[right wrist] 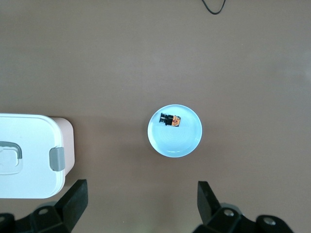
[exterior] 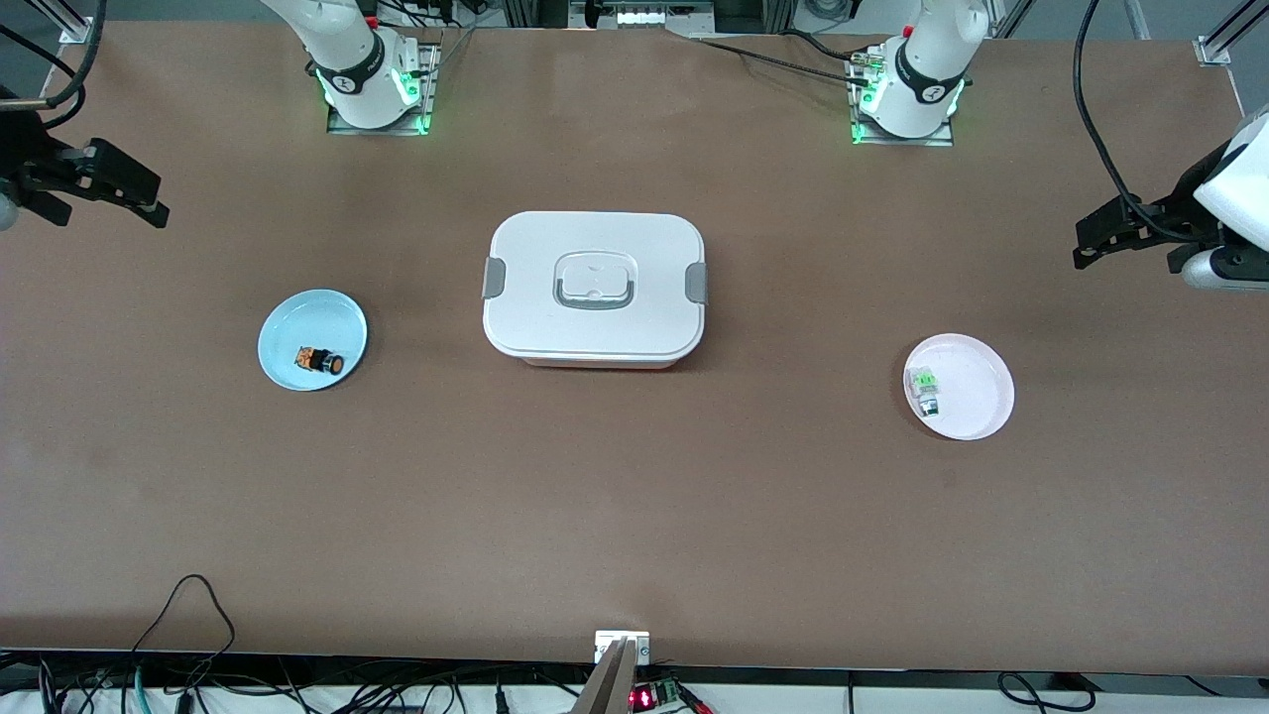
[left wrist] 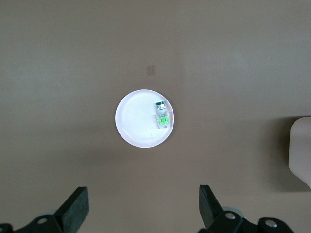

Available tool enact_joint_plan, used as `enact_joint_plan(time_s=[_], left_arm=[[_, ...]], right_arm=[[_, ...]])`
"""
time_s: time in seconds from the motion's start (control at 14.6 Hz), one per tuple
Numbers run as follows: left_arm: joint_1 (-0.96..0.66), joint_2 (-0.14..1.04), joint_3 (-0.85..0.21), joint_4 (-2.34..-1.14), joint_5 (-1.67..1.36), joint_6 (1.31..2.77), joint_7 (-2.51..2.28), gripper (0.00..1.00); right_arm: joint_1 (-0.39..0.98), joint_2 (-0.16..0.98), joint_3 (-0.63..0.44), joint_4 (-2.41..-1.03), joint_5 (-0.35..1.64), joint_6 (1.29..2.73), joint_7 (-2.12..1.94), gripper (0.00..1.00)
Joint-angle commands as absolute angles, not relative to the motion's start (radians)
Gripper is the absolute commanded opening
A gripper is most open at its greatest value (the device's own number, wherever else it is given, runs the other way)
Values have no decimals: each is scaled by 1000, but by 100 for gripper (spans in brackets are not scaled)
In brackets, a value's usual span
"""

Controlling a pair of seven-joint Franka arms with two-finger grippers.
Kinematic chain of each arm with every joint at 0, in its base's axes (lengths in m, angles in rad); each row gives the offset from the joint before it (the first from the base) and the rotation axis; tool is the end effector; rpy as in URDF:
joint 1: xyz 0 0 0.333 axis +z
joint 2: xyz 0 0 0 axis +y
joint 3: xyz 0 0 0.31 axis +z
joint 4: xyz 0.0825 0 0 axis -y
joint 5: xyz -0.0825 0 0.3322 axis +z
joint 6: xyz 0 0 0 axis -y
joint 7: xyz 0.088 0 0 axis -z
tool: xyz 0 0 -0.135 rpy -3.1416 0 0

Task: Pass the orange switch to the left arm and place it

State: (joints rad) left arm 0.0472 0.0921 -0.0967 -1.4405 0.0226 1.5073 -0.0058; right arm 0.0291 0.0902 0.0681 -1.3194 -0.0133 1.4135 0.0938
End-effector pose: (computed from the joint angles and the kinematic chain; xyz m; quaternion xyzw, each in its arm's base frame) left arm 0.5236 -0.0202 0.5923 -0.9997 0.0211 0.0122 0.0072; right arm 0.5112 0.0459 0.6345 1.0000 0.0005 0.0024 0.0033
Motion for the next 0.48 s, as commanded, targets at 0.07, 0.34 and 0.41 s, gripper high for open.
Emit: enact_joint_plan(time_s=[0.07,0.34,0.41], left_arm=[[48,91,-98,-1433,11,1497,2,100],[48,91,-98,-1433,11,1497,2,100],[48,91,-98,-1433,11,1497,2,100]], right_arm=[[28,91,71,-1295,-25,1385,98,100],[23,87,60,-1295,-25,1379,109,100],[23,87,60,-1293,-28,1393,103,100]])
